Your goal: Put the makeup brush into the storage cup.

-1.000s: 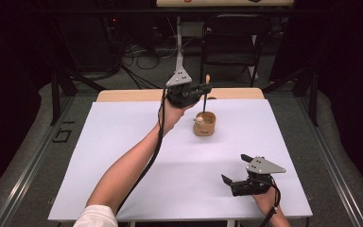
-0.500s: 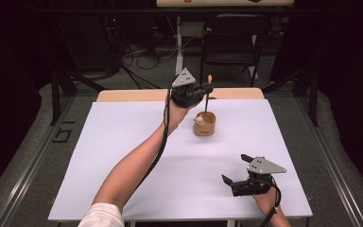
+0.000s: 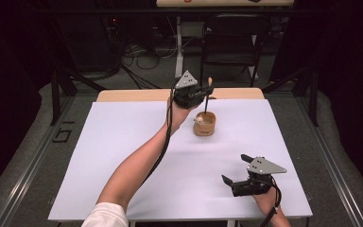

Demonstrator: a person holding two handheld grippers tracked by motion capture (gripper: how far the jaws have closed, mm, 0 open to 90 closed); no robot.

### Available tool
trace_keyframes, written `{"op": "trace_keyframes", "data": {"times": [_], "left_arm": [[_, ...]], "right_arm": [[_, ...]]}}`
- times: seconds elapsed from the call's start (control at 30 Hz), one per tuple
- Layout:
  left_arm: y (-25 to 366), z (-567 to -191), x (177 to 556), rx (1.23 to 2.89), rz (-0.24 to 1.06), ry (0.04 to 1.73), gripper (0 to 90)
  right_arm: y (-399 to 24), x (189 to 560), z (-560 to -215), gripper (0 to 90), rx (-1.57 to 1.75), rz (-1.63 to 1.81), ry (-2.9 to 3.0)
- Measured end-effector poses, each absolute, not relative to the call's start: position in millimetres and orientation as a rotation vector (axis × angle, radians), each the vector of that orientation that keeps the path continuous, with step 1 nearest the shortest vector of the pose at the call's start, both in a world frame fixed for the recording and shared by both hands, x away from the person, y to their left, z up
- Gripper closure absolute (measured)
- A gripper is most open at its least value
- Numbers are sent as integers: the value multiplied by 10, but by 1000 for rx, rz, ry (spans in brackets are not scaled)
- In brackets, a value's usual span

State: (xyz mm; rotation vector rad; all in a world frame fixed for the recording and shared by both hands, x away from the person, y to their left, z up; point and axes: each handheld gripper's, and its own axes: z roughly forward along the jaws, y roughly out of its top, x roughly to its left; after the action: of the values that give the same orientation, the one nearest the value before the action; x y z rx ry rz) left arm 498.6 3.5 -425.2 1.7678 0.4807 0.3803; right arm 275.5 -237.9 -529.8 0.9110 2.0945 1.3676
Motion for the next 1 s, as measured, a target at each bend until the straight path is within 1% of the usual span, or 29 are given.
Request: {"op": "trace_keyframes", "data": {"times": [0.7, 1.0], "left_arm": [[-4, -4386, 5041, 1793, 382, 517, 815], [-13, -4442, 5051, 1815, 377, 526, 828]], "right_arm": [[-2384, 2751, -5291, 0, 910, 1358, 2102], [-2378, 2752, -5296, 0, 912, 1361, 2106]]}}
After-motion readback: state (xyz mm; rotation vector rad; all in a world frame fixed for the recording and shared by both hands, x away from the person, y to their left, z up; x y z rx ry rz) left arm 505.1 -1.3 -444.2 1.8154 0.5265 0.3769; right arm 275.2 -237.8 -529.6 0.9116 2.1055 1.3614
